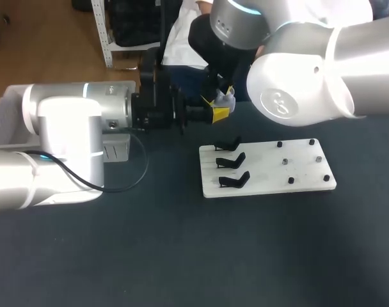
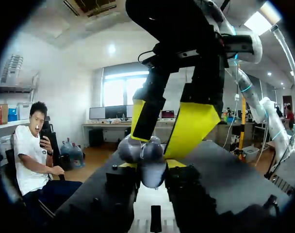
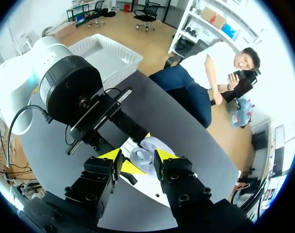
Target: Pick up each earbud case from the left stands, insert the matching earbuds, close the lid, and place the case in the box.
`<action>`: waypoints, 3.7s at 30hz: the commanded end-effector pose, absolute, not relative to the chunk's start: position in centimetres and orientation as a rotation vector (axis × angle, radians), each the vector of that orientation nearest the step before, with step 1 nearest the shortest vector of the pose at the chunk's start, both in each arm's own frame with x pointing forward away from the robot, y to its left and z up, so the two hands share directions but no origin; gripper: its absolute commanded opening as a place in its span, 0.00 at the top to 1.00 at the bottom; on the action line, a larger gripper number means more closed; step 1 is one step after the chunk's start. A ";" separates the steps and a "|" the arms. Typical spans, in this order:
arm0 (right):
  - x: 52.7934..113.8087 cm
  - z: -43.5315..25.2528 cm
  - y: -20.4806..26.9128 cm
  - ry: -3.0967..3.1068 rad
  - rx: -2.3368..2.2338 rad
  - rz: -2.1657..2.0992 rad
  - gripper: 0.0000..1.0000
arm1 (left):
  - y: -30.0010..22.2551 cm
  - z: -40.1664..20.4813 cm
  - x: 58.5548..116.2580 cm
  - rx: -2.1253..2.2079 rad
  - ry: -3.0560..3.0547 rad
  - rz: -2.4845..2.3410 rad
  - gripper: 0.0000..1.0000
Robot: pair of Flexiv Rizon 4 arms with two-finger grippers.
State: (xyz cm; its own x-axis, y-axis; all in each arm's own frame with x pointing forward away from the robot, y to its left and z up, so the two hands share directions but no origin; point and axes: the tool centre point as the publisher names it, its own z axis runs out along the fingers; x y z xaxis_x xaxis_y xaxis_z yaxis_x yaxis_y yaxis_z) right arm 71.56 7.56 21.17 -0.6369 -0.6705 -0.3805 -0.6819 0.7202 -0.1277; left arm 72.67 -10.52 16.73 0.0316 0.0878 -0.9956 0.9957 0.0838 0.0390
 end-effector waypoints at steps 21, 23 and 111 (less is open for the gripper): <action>79.7 21.4 5.4 2.470 -0.599 0.121 0.39 | -10.5 16.7 72.5 1.218 1.282 -1.071 1.00; 79.5 20.8 5.1 2.489 -0.594 0.114 0.42 | -10.5 16.7 72.5 1.218 1.282 -1.071 1.00; 63.1 17.5 -4.0 2.446 -0.338 0.311 0.00 | 18.9 7.7 81.8 1.065 1.782 -0.737 0.00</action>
State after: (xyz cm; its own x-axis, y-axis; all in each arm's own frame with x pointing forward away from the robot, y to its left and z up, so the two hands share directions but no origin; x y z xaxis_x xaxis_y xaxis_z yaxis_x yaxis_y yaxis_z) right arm 63.36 -3.40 17.80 -0.7835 -0.1705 -0.5976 -0.3036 0.9441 0.1286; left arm 83.66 19.67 6.58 -0.2053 0.3391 -0.9181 0.9044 0.4242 -0.0456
